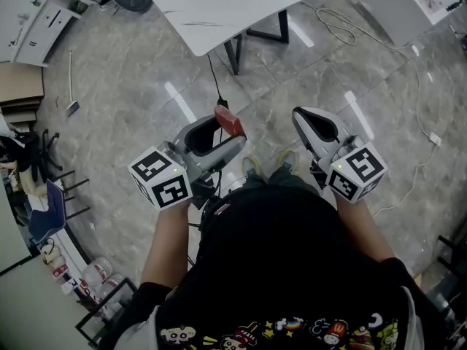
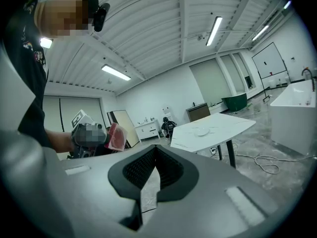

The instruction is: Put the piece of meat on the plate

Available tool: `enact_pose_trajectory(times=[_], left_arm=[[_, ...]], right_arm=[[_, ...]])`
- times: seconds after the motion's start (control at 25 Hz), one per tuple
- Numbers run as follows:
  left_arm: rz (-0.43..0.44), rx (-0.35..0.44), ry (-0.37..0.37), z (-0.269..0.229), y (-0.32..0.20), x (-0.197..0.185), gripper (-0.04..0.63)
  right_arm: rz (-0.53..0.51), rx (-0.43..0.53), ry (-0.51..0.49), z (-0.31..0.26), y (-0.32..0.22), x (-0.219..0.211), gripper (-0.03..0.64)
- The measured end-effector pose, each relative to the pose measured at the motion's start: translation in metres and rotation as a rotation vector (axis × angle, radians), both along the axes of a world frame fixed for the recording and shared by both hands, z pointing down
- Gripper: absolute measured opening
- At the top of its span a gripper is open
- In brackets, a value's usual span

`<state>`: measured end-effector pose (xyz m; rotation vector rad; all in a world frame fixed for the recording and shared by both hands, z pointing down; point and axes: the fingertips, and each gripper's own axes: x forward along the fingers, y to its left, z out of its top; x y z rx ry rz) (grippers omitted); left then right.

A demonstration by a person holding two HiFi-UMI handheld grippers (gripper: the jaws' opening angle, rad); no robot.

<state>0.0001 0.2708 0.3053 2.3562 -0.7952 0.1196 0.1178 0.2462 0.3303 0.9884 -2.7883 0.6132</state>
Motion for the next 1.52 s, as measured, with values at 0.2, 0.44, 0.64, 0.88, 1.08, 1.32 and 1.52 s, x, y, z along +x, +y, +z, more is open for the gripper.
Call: enact_pose_trajectory(times=[0.2, 0.44, 0.64, 0.88, 1.08, 1.32, 1.52], left_arm=[[-0.017, -0.015, -0.027, 0.017, 0.001, 0.041, 0.391], [-0.022, -0.048, -0.049, 0.028, 0.004, 0.075, 0.391], [-0.029, -0.052, -0.038, 0.034, -0.003, 0.074, 0.391], [-0.024, -0.051, -0.019, 0.038, -0.028, 0.064, 0.390], [-0.018, -0.058, -0.010, 0.041, -0.055, 0.047, 0.391], [0.009, -0.074, -0.006, 0.041, -0.088, 0.019, 0.390], [0.044, -0.077, -0.002, 0.043, -0.118, 0.000, 0.390]], right_arm=[[-0.029, -0.003, -0.020, 0.013, 0.003, 0.043, 0.026], [-0.053, -0.015, -0.009, 0.025, -0.001, 0.077, 0.026], [-0.057, -0.019, -0.003, 0.031, -0.009, 0.077, 0.026], [-0.046, -0.025, 0.008, 0.030, -0.027, 0.069, 0.025], [-0.037, -0.032, 0.020, 0.032, -0.049, 0.051, 0.025], [-0.008, -0.035, 0.030, 0.029, -0.080, 0.024, 0.025], [0.016, -0.046, 0.041, 0.031, -0.104, 0.002, 0.025]])
